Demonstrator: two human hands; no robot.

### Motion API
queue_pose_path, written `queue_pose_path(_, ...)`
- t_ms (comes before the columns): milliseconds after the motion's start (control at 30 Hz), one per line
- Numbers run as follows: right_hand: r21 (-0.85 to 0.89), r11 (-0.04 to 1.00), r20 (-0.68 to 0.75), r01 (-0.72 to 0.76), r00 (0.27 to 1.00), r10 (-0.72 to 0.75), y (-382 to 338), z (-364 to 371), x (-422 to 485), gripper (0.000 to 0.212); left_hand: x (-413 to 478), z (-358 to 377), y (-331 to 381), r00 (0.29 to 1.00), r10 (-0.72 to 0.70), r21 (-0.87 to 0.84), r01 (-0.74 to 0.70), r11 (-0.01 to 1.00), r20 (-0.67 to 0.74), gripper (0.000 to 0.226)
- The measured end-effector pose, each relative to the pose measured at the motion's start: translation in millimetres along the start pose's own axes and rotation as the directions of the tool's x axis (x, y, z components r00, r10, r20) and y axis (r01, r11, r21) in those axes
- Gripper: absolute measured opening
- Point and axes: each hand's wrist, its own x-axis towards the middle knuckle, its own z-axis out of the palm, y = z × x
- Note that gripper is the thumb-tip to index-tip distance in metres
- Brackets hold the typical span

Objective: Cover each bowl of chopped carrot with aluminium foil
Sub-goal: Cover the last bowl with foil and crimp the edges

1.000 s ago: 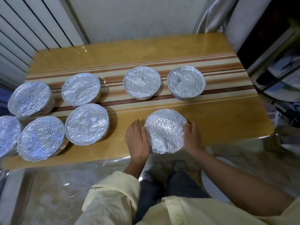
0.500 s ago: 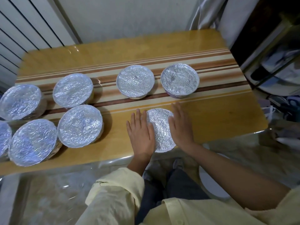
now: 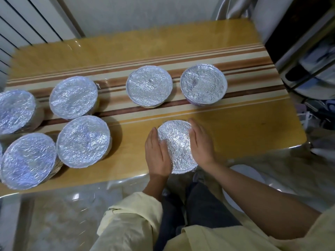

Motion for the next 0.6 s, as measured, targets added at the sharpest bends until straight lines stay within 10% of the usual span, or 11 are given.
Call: queue_pose_path(600,0.15,0.987,-0.059,-0.053,0.996,0.062,-1.0,-3.6,-1.1,0.031,0.3,-4.4,0.6,1.0,0.016,0.064,-0.017,0.998,0.02,0.064)
